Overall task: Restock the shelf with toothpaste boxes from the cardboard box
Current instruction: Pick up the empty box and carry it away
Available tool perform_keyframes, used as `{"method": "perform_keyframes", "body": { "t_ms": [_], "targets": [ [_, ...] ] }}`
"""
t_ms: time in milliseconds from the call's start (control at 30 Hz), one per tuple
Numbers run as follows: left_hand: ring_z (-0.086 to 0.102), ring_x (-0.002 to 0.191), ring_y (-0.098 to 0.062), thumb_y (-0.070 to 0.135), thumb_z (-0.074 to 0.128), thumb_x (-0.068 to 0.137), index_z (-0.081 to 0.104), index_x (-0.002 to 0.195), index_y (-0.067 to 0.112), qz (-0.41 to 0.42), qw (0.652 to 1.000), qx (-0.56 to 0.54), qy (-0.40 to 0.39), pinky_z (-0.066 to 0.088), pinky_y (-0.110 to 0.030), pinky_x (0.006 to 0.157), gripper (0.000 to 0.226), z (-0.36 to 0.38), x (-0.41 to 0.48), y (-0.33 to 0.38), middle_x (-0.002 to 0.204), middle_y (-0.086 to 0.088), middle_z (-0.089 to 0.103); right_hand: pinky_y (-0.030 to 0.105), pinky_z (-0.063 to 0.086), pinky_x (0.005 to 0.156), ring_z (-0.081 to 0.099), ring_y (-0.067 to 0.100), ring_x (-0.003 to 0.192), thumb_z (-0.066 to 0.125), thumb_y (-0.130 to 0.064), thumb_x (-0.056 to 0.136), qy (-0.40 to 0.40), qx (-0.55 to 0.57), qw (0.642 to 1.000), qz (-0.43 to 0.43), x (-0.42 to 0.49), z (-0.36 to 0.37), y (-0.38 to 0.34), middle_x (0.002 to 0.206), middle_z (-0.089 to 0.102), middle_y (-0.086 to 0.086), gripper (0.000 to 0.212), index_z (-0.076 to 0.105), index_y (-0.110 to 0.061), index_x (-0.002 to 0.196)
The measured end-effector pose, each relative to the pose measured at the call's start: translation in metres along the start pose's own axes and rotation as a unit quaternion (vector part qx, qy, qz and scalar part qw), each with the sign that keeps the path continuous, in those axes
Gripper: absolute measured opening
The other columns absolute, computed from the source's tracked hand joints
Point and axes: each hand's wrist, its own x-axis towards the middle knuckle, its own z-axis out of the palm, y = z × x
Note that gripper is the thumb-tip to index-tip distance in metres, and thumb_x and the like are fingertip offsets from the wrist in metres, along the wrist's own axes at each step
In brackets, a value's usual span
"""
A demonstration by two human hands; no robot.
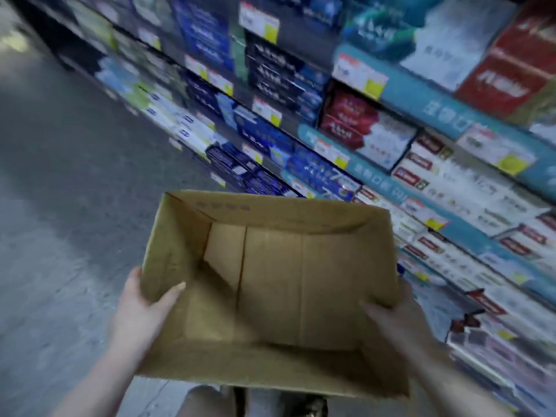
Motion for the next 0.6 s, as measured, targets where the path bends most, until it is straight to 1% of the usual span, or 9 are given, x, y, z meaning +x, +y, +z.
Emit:
{"method": "perform_keyframes", "body": {
  "t_ms": [33,67,100,167,233,300,367,500,600],
  "targets": [
    [0.057,0.101,-0.025,0.027,0.076,0.074,0.049,0.115,0.017,0.004,1.000,-0.020,0.018,0.040,-0.033,0.080,0.050,-0.022,-0.004,0.008,0.106,-0.002,0.058,0.042,0.048,0.089,0.058,0.033,0.103,0.072,-0.024,0.074,-0.006,-0.017,1.000,-0.019,-0.011,-0.002,-0.023,0.118,0.058,0.013,0.060,0.038,-0.019,0.123],
    [0.056,0.101,-0.025,0.024,0.077,0.073,0.049,0.118,0.016,0.003,0.999,-0.029,0.030,0.038,-0.032,0.079,0.053,-0.044,-0.005,0.015,0.106,-0.001,0.057,0.042,0.048,0.089,0.058,0.033,0.104,0.072,-0.027,0.074,-0.013,-0.032,0.999,-0.039,-0.021,-0.002,-0.047,0.121,0.058,0.013,0.066,0.036,-0.018,0.127],
    [0.056,0.104,-0.026,0.029,0.079,0.069,0.048,0.122,0.015,0.011,0.998,-0.039,0.042,0.039,-0.033,0.081,0.063,-0.065,-0.006,0.022,0.110,-0.003,0.058,0.041,0.047,0.089,0.058,0.033,0.107,0.072,-0.029,0.074,-0.018,-0.044,0.997,-0.057,-0.031,-0.001,-0.071,0.124,0.057,0.013,0.070,0.033,-0.016,0.131],
    [0.053,0.116,-0.033,0.039,0.078,0.064,0.041,0.132,0.015,-0.004,0.996,-0.045,0.071,0.041,-0.041,0.091,0.081,-0.112,0.001,0.030,0.127,-0.012,0.056,0.034,0.045,0.087,0.054,0.033,0.113,0.070,-0.029,0.077,-0.031,-0.056,0.994,-0.088,-0.053,0.009,-0.121,0.128,0.053,0.011,0.073,0.029,-0.013,0.135],
    [0.049,0.120,-0.037,0.031,0.076,0.073,0.038,0.134,0.011,-0.022,0.993,-0.055,0.104,0.039,-0.046,0.096,0.076,-0.160,0.016,0.027,0.134,-0.018,0.049,0.031,0.043,0.082,0.052,0.031,0.114,0.067,-0.032,0.081,-0.051,-0.063,0.990,-0.116,-0.072,0.026,-0.172,0.128,0.051,0.010,0.071,0.029,-0.010,0.136],
    [0.049,0.118,-0.039,0.030,0.075,0.073,0.040,0.132,0.009,-0.035,0.989,-0.069,0.129,0.040,-0.048,0.096,0.071,-0.209,0.034,0.022,0.133,-0.020,0.050,0.030,0.043,0.076,0.055,0.029,0.103,0.068,-0.032,0.079,-0.050,-0.065,0.985,-0.149,-0.090,0.052,-0.220,0.118,0.054,0.008,0.068,0.032,-0.013,0.134],
    [0.051,0.117,-0.038,0.035,0.079,0.068,0.043,0.129,0.008,-0.028,0.985,-0.084,0.145,0.041,-0.047,0.094,0.076,-0.261,0.054,0.018,0.130,-0.019,0.053,0.032,0.044,0.074,0.055,0.024,0.094,0.068,-0.032,0.078,-0.050,-0.062,0.981,-0.175,-0.108,0.090,-0.267,0.107,0.053,0.004,0.068,0.033,-0.015,0.134],
    [0.052,0.113,-0.037,0.032,0.074,0.074,0.044,0.128,0.011,-0.028,0.978,-0.082,0.188,0.041,-0.042,0.086,0.065,-0.360,0.088,0.010,0.125,-0.017,0.056,0.035,0.047,0.077,0.055,0.021,0.091,0.068,-0.031,0.077,-0.068,-0.061,0.973,-0.214,-0.142,0.171,-0.352,0.105,0.053,0.000,0.066,0.035,-0.021,0.133],
    [0.053,0.113,-0.037,0.040,0.073,0.073,0.043,0.128,0.014,-0.026,0.970,-0.067,0.231,0.040,-0.040,0.083,0.068,-0.428,0.116,0.006,0.125,-0.016,0.058,0.038,0.048,0.081,0.057,0.024,0.094,0.070,-0.030,0.075,-0.099,-0.073,0.966,-0.228,-0.169,0.223,-0.408,0.104,0.056,0.003,0.063,0.040,-0.018,0.130]
  ]
}}
